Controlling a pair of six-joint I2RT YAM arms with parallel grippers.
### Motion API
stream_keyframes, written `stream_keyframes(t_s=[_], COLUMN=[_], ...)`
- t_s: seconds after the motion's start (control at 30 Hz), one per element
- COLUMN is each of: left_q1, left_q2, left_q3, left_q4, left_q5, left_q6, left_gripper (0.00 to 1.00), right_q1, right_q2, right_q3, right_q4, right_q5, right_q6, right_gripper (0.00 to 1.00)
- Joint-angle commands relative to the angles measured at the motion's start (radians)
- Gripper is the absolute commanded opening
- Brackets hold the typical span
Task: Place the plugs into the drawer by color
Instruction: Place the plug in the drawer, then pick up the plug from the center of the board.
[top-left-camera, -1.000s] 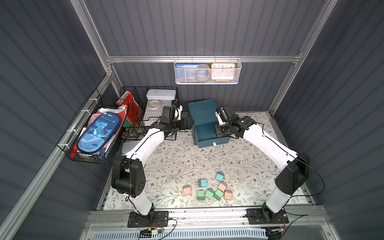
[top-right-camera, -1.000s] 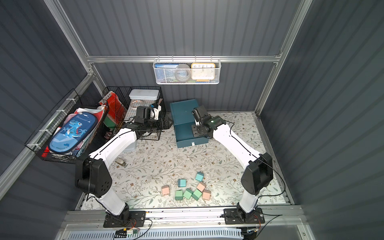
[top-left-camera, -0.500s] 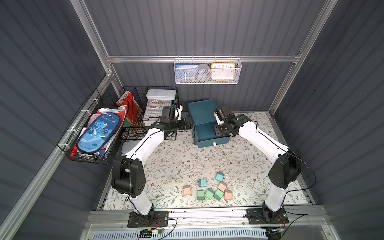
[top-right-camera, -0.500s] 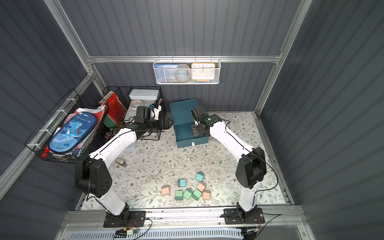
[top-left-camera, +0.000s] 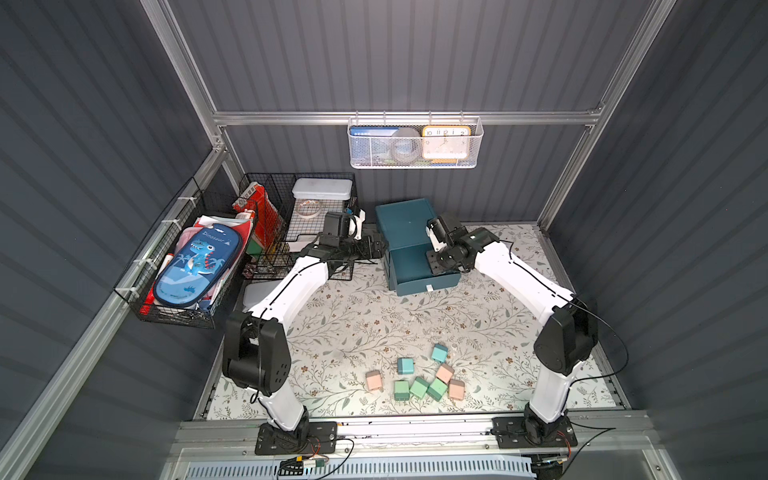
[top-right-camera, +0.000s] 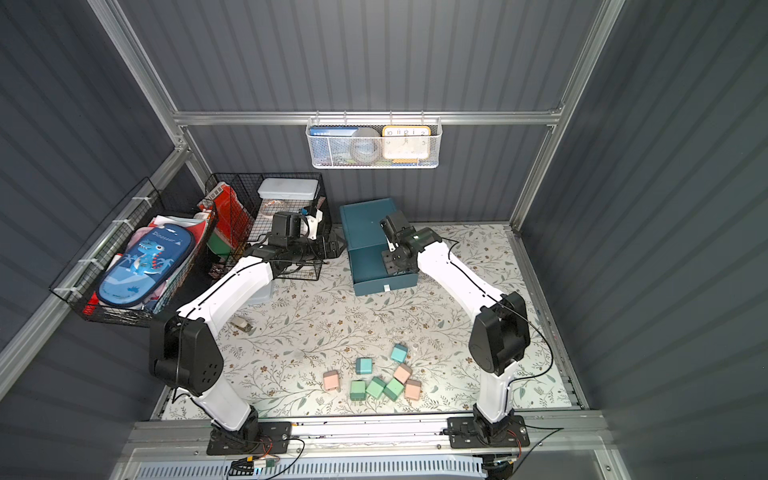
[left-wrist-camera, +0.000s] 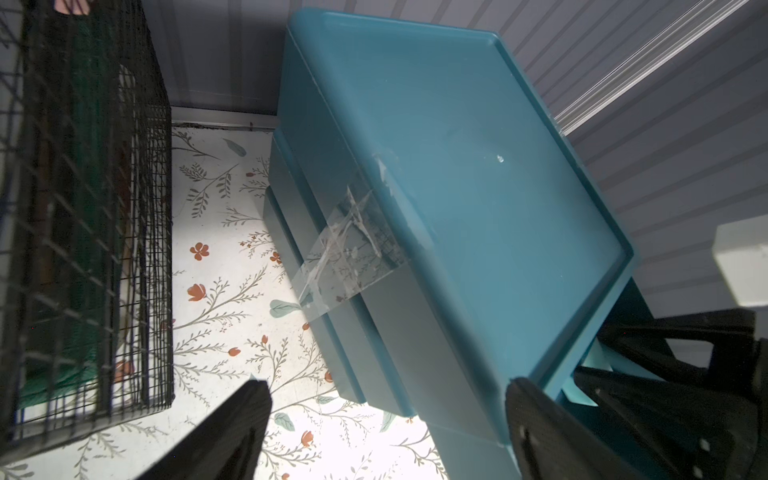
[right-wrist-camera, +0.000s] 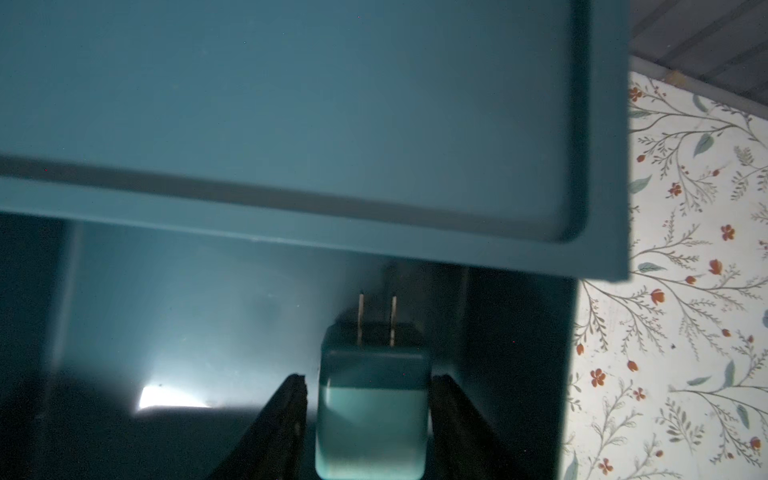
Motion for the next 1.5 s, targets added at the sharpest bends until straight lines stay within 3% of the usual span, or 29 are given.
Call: stream_keyframes(t_s=[0.0, 0.37, 0.53, 0.7, 0.9, 1.03, 1.13, 1.27, 1.47], left_q1=[0.001, 0.001, 0.001, 0.001, 0.001, 0.001, 0.001, 0.001, 0.001], left_q2=[-0.027, -0.028, -0.036, -0.037, -0.037, -0.04, -0.044, -0.043, -0.044], left_q3=[0.019, 0.024, 0.02, 0.026, 0.028, 0.027, 0.021, 0.023, 0.017], left_q4=[-0.002, -0.002, 0.003, -0.002, -0.001, -0.001, 0.002, 0.001, 0.002], left_q5=[0.012, 0.014, 0.007, 0.005, 0.006, 0.001, 0.001, -0.003, -0.006], left_q6=[0.021, 0.022, 0.022, 0.024, 0.025, 0.025, 0.025, 0.026, 0.028], left_gripper=[0.93, 0.93, 0.94, 0.94, 0.93, 0.93, 0.94, 0.94, 0.93], right_q1=[0.0, 0.0, 0.0, -0.001, 0.033, 0.081, 0.141, 0.238, 0.302], right_q2=[0.022, -0.02, -0.128, -0.373, -0.714, -0.829, -0.854, -0.808, -0.603], right_q3=[0.027, 0.137, 0.122, -0.108, -0.52, -0.762, -0.908, -1.07, -1.099], right_q4=[-0.021, -0.059, -0.05, 0.023, 0.085, 0.087, 0.132, 0.323, 0.455], right_q5=[-0.005, 0.024, 0.092, 0.185, 0.158, 0.083, 0.028, -0.037, -0.063], right_q6=[-0.003, 0.006, 0.067, 0.161, 0.381, 0.55, 0.654, 0.752, 0.767], right_gripper=[0.53, 0.58, 0.62, 0.65, 0.63, 0.6, 0.59, 0.61, 0.68])
